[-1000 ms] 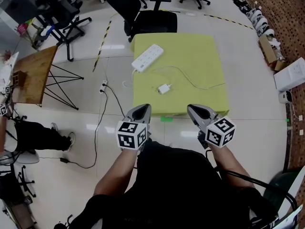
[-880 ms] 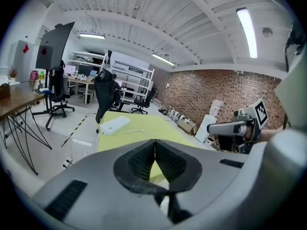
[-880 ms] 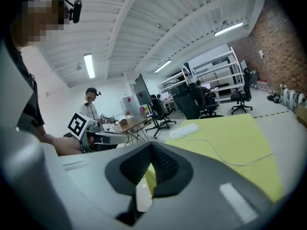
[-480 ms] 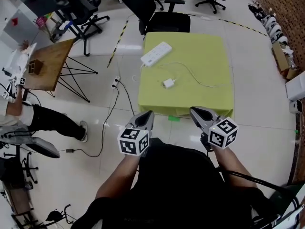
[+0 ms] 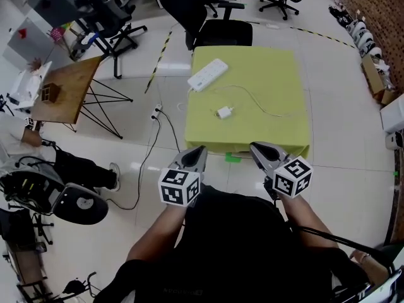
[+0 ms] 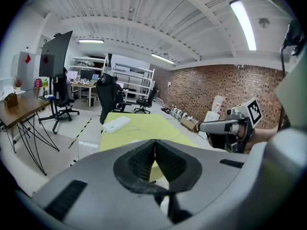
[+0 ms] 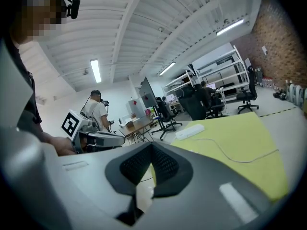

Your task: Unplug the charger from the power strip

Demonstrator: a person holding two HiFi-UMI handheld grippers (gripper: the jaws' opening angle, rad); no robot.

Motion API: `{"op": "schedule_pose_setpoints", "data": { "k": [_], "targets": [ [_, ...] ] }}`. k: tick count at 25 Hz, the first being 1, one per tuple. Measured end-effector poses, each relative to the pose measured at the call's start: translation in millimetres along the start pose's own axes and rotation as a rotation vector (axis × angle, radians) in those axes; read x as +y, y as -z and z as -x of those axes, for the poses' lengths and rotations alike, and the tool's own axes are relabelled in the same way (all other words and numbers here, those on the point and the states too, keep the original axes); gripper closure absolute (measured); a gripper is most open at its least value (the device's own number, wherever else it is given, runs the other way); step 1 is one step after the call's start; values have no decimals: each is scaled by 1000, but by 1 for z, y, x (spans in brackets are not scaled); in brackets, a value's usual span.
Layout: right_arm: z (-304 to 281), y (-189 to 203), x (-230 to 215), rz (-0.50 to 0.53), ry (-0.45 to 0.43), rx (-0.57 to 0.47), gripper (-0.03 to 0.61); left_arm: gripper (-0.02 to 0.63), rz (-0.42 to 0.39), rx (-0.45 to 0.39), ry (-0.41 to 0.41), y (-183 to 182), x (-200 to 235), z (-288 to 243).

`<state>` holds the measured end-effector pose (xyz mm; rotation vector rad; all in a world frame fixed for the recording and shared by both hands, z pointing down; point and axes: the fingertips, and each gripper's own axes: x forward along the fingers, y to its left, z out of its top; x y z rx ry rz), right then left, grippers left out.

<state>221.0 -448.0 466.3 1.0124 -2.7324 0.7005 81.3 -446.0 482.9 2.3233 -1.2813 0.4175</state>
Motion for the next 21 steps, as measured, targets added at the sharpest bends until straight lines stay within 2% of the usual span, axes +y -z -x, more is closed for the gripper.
{"op": "schedule_pose_setpoints", "data": {
  "k": [4,21],
  "targets": [
    [3,3,-2,15,-4,-1,577,606,6,-26,-7,-5,-2,0],
    [18,23,-5,12,-6,29,578,606,-26,-14,-21,7,-17,-2]
  ]
}}
